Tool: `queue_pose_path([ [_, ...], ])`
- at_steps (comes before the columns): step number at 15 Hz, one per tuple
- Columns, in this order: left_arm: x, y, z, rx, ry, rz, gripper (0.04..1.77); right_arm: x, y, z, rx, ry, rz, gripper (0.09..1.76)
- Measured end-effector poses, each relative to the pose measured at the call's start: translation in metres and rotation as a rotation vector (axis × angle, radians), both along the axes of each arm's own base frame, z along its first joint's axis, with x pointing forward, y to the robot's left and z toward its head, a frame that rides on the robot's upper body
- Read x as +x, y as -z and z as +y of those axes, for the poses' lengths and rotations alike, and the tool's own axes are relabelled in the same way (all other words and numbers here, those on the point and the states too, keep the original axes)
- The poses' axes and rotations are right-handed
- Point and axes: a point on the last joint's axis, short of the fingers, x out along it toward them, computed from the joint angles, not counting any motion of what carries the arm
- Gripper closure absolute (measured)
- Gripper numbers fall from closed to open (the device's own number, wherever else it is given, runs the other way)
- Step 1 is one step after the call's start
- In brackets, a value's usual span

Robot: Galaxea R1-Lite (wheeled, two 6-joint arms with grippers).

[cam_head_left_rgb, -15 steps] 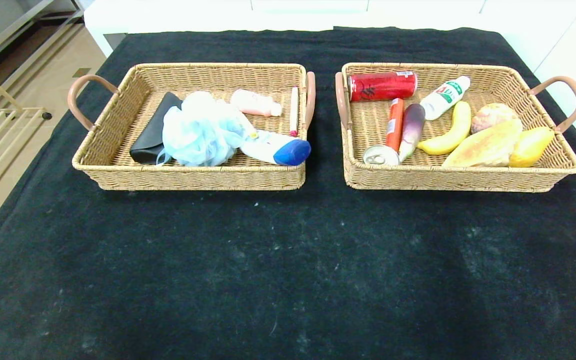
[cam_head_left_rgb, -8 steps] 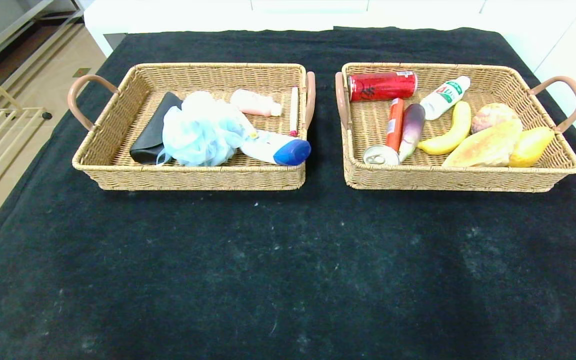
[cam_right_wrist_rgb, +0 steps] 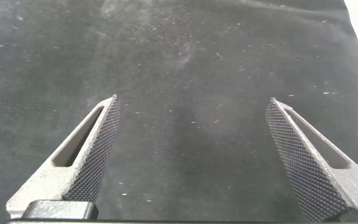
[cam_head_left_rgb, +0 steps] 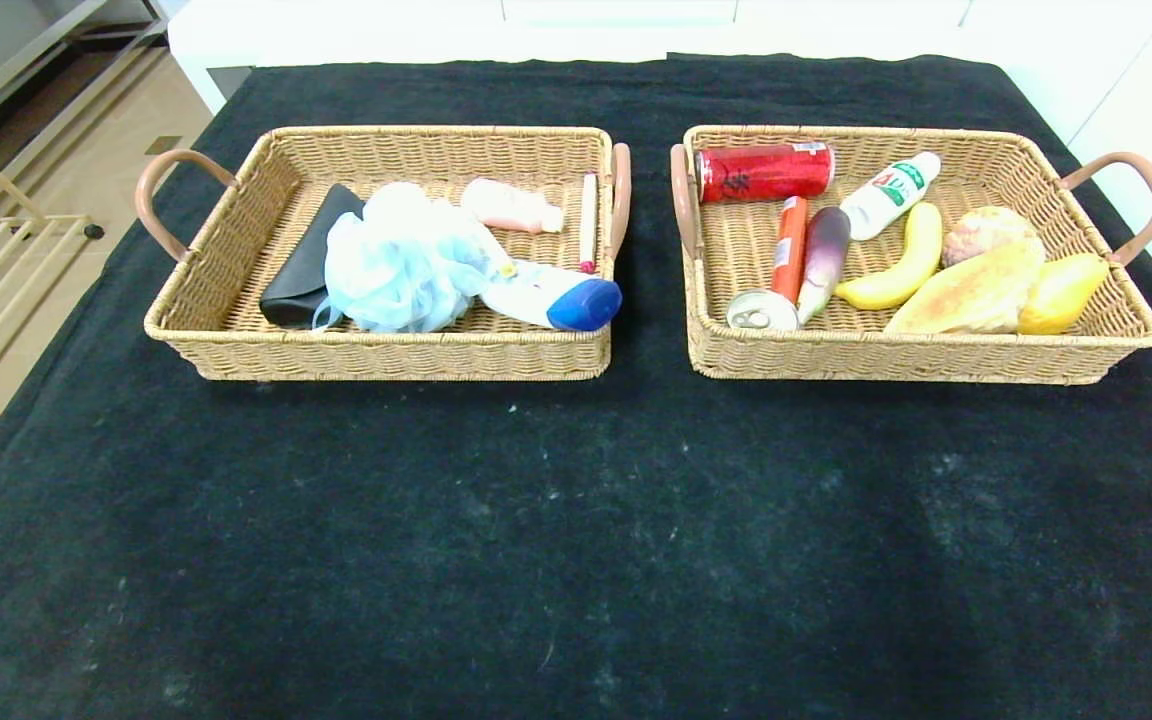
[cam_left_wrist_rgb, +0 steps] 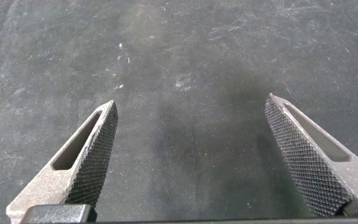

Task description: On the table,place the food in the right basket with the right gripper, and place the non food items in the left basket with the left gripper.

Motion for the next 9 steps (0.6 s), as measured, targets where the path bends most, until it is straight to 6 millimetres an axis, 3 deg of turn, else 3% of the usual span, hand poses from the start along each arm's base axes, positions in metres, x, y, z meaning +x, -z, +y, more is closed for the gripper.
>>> queue_pose_path([
  [9,0.0002,0.0002,0.0004,-0.065,-0.016,0.0,0.09,0.0001,0.0004,-0.0002,0.075,0.009,0.006,0.14],
])
